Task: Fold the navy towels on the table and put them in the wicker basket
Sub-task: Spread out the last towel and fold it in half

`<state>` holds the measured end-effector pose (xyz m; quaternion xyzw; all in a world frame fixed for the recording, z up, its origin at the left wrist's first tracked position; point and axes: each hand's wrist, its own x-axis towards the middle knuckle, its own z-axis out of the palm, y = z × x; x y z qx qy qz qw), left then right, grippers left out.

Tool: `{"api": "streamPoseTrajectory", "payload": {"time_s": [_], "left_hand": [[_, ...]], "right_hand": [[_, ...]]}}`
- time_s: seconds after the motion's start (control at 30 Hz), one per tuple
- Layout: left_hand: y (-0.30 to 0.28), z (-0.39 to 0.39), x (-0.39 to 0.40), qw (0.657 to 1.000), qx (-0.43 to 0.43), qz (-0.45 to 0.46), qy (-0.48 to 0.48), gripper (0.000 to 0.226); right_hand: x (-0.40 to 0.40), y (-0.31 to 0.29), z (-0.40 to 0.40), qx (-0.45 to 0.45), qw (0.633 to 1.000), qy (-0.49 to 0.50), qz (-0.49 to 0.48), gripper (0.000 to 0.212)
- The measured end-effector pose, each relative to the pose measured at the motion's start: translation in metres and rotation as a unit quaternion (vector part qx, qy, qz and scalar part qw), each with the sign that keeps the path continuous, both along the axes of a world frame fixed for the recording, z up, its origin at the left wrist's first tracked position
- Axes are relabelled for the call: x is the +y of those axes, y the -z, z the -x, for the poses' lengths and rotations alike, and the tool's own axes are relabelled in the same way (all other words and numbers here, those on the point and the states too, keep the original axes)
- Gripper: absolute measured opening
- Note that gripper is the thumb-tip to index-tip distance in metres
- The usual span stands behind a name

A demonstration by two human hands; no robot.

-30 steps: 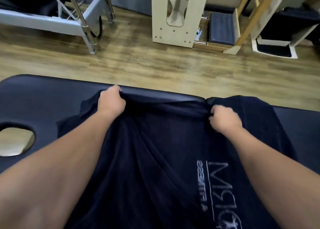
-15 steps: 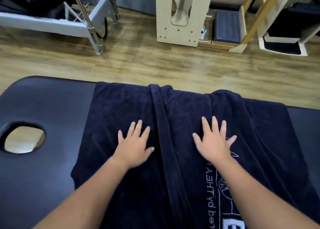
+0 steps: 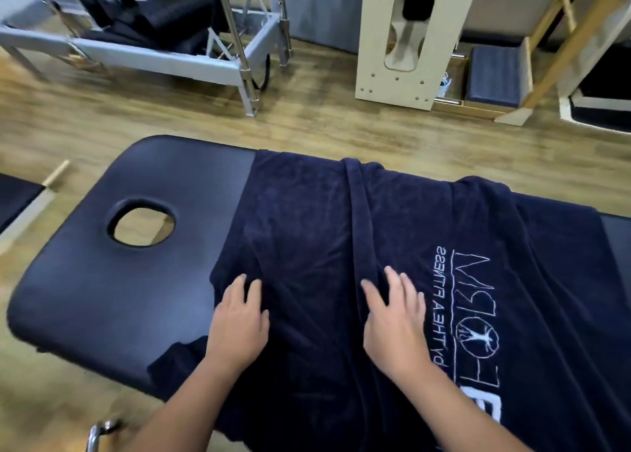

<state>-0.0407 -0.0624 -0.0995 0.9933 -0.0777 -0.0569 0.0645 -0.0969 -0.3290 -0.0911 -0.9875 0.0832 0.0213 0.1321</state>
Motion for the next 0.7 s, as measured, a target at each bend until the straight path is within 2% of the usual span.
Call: {"api": "streamPoseTrajectory", "payload": {"time_s": [0.1,0.17,0.27,0.33,0.43,0.5,0.57,0.63,0.7], "left_hand": [[-0.010,0.015,0.025,0.989,0.050,-0.038,-0.131,0.063],[-0.015,0.027,0.038,0.980,0.104,-0.055,-0.163,0.067],[-0.021,0.043,0.060,0.974,0.160,-0.059,-0.148,0.058],[-0.017,0.050,0.077,0.971,0.194,-0.003,-0.136,0.045],[-0.012,0.061,0.104,0.953,0.214,0.144,-0.159,0.030],[-0.012,0.071,0.123,0.927,0.222,0.234,-0.189,0.036],[-0.011,0.082,0.153,0.912,0.224,0.276,-0.206,0.044],[-0.005,0.092,0.191,0.916,0.224,0.258,-0.210,0.039],[0.001,0.102,0.233,0.936,0.223,0.170,-0.211,0.026]], "right_hand": [[0.037,-0.002,0.027,-0.017,0.994,-0.109,0.024,0.042],[0.061,0.001,0.040,0.010,0.988,-0.147,0.040,0.044],[0.095,0.005,0.047,0.035,0.992,-0.110,0.047,0.049],[0.114,0.001,0.048,0.047,0.993,-0.092,0.049,0.047],[0.150,-0.004,0.054,0.082,0.987,-0.133,0.044,0.046],[0.173,-0.005,0.060,0.100,0.983,-0.152,0.028,0.035],[0.194,-0.007,0.061,0.107,0.983,-0.148,0.021,0.033],[0.212,-0.009,0.062,0.116,0.980,-0.161,-0.007,0.033],[0.232,-0.008,0.066,0.128,0.965,-0.226,-0.048,0.028]]}}
